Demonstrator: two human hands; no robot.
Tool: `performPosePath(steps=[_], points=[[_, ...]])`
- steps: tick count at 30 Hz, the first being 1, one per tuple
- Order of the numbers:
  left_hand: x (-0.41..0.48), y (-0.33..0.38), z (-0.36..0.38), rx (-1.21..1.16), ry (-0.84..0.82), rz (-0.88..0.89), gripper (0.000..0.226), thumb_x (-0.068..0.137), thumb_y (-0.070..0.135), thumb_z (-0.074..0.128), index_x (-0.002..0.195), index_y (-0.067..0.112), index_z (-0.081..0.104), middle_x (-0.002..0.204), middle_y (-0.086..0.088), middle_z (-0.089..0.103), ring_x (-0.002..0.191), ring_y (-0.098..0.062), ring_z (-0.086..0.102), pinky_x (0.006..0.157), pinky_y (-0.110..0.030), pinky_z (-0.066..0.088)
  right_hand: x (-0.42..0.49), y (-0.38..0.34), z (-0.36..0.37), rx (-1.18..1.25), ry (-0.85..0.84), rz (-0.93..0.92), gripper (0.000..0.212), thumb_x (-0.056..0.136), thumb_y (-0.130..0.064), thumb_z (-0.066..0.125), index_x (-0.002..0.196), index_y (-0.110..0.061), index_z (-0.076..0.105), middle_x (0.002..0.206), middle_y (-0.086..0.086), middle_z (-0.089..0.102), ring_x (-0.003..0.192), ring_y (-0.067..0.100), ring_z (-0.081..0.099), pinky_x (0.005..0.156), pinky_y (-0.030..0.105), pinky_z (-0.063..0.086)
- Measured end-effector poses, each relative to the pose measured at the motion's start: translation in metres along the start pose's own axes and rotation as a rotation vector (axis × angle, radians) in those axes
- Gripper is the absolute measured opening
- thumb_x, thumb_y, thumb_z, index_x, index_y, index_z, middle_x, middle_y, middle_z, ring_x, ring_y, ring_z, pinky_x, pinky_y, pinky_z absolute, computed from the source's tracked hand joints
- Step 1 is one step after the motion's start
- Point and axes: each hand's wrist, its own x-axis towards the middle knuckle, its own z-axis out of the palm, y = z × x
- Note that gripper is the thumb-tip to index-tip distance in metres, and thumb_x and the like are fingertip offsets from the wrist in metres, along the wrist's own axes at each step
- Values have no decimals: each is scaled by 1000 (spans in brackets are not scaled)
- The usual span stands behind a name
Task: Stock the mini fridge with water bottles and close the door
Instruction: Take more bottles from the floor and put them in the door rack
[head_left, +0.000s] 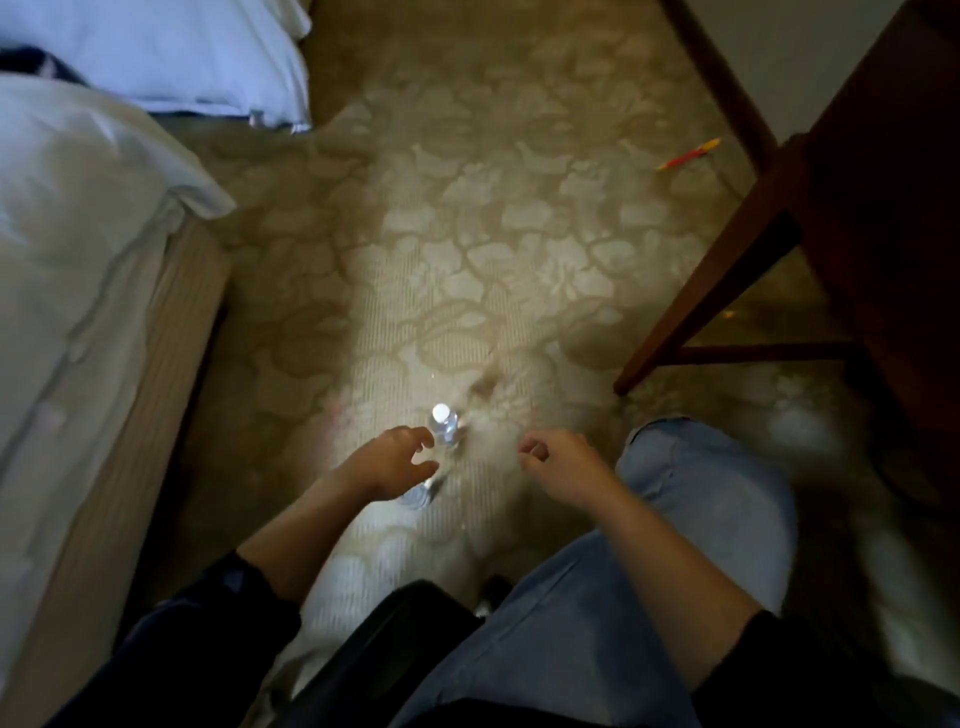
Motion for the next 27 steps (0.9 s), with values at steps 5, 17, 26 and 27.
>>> performPosePath(steps=[5, 17, 26, 27], points=[[37, -44, 43, -148, -8, -252, 49, 90, 30, 57, 132, 9, 43, 139, -16, 40, 123, -30, 46, 98, -34, 39, 33, 10, 26, 87, -110, 41, 12, 93, -20, 51, 96, -14, 61, 76, -3, 55, 83, 22, 59, 77, 39, 51], [135, -92, 115, -288, -24, -602, 58, 85, 17, 62, 134, 4, 33, 127, -29, 41, 109, -43, 52, 89, -46, 50, 98, 45, 30, 268, -190, 219, 24, 98, -21, 44, 103, -4, 59, 108, 17, 63, 102, 33, 60, 80, 33, 47], [171, -107, 144, -171, -103, -603, 41, 84, 6, 60, 122, 0, 44, 128, -28, 38, 104, -42, 53, 83, -42, 48, 129, 63, 42, 287, -194, 230, 19, 97, -21, 45, 106, -8, 56, 97, -2, 54, 94, 18, 57, 68, 22, 38], [171, -109, 146, -160, -100, -607, 38, 84, 4, 59, 118, 0, 44, 127, -28, 36, 98, -40, 53, 79, -42, 48, 131, 63, 42, 281, -191, 228, 20, 97, -21, 45, 107, -8, 56, 97, -2, 53, 92, 17, 57, 66, 21, 38]])
